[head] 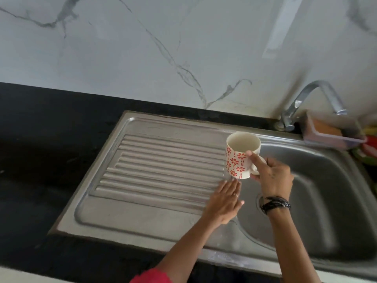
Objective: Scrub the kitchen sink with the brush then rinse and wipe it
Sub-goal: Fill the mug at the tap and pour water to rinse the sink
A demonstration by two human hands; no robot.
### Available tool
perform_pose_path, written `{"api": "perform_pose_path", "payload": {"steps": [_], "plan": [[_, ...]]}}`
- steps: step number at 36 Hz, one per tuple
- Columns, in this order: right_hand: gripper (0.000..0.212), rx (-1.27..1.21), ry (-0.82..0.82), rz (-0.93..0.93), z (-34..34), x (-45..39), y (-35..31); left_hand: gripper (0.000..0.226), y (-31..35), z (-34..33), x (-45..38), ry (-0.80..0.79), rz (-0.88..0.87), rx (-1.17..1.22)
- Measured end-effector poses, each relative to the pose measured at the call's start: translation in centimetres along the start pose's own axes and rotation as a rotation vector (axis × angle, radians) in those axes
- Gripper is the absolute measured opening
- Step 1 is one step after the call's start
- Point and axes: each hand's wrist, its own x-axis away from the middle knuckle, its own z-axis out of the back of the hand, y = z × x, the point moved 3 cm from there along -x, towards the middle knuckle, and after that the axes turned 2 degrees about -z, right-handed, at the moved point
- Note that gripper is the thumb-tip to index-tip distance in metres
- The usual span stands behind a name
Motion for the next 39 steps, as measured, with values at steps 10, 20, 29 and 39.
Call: {"api": "perform_pose_path", "payload": {"steps": [10, 20, 29, 39], "plan": [[0.046, 0.018, -0.012, 0.017, 3.3, -0.1, 0.0, 0.060, -1.4, 3.2, 1.8, 0.163, 0.058, 0.251], [0.038, -0.032, -0.135, 0.078, 0.1, 1.4, -1.0, 0.086, -22.1, 7.8, 15.4, 0.342, 0.551, -0.008], [0.039, 0.008, -0.132, 0.080, -1.4, 3.0, -1.9, 0.058, -24.5, 8.1, 19.3, 0.367, 0.613, -0.187], [0.048, -0.037, -0.003, 0.068, -1.0, 5.1, -4.1, 0.061, -19.7, 6.8, 17.6, 0.101, 0.270, -0.229]]}}
